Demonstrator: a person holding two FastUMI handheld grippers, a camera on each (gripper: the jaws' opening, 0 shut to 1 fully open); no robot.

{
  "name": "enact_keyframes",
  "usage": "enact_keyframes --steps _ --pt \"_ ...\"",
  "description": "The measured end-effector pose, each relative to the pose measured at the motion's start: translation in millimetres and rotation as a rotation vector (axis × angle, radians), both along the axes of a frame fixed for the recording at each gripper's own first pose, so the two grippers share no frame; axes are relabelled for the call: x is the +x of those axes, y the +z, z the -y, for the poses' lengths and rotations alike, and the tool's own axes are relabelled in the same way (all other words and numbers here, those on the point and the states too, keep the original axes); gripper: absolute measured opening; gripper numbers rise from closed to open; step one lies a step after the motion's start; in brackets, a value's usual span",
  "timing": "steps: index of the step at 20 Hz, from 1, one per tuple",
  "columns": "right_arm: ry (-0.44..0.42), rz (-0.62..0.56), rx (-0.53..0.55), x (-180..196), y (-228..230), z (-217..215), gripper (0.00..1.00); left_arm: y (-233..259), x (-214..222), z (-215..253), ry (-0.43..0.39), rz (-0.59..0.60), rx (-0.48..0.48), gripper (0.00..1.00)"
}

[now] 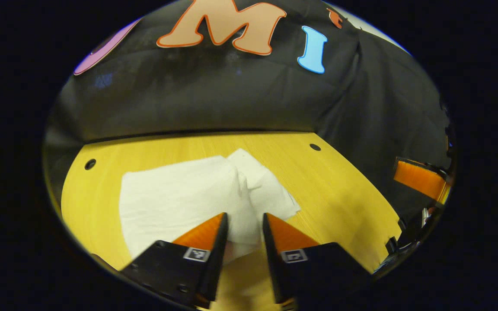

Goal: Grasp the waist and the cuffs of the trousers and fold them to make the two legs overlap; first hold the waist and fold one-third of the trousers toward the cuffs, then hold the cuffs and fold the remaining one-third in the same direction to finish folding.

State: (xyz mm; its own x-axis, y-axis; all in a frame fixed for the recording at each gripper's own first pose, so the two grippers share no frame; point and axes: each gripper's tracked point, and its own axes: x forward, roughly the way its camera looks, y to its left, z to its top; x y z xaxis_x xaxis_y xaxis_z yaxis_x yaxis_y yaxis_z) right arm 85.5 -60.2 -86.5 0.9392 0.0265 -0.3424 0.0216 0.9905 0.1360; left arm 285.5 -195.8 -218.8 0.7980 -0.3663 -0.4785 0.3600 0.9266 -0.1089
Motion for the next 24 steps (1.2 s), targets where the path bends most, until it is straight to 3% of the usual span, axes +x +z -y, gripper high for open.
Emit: enact_keyframes --steps 3,10,11,12,18,24 --pt "0.018 0.005 0.008 -4 3 -13 0.97 0 -16 2 0.017 0.003 -0.022 1.0" --pt "0.068 0.058 0.016 -19 18 -48 0.97 60 -56 -63 0.141 0.142 0.03 0.95" --pt "0.075 0.064 0.016 -22 18 -52 0.93 67 -65 -78 0.167 0.157 0.045 0.96" --pt "0.082 0.067 0.019 -25 19 -57 0.97 74 -71 -91 0.19 0.172 0.05 0.96" --pt "0.111 0.072 0.05 -41 21 -78 0.97 92 -104 -143 0.308 0.222 -0.015 0.95" --pt "0.111 0.063 0.044 -46 19 -84 0.97 80 -135 -158 0.317 0.191 -0.013 0.96"
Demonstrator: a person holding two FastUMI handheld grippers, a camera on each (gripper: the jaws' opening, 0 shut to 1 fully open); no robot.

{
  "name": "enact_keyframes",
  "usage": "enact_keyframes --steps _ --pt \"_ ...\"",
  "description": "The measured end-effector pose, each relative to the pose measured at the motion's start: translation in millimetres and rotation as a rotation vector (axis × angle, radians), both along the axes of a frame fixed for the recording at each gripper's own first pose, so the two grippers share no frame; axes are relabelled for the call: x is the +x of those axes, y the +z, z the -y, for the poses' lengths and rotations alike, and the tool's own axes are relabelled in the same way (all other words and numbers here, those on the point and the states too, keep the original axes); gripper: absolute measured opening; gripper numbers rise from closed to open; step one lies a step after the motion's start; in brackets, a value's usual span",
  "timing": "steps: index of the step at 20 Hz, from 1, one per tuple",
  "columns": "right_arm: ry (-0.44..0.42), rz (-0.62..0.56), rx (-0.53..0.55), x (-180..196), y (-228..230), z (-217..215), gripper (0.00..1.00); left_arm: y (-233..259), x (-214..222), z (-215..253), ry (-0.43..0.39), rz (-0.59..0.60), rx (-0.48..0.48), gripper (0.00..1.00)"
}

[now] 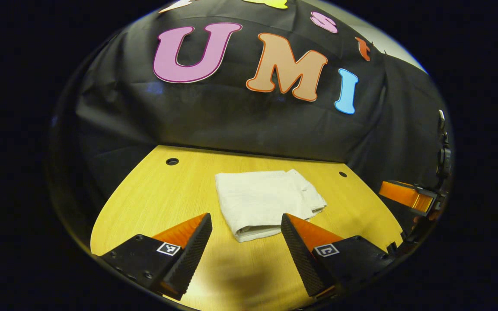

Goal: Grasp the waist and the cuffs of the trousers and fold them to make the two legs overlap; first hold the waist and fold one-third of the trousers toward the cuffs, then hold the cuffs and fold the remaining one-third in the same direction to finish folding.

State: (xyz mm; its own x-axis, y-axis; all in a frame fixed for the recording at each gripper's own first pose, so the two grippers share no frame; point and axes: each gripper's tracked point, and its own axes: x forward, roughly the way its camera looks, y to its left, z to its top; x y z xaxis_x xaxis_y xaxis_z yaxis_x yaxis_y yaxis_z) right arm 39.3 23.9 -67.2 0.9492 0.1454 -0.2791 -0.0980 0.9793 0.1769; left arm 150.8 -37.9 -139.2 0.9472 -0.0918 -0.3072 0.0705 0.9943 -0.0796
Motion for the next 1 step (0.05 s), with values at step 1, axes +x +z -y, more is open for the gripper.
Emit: enact_keyframes --steps 1 --pt "-0.002 0.0 0.004 -0.5 -0.2 -0.3 0.97 -2.7 -0.6 1.7 -0.006 -0.009 0.002 0.95"
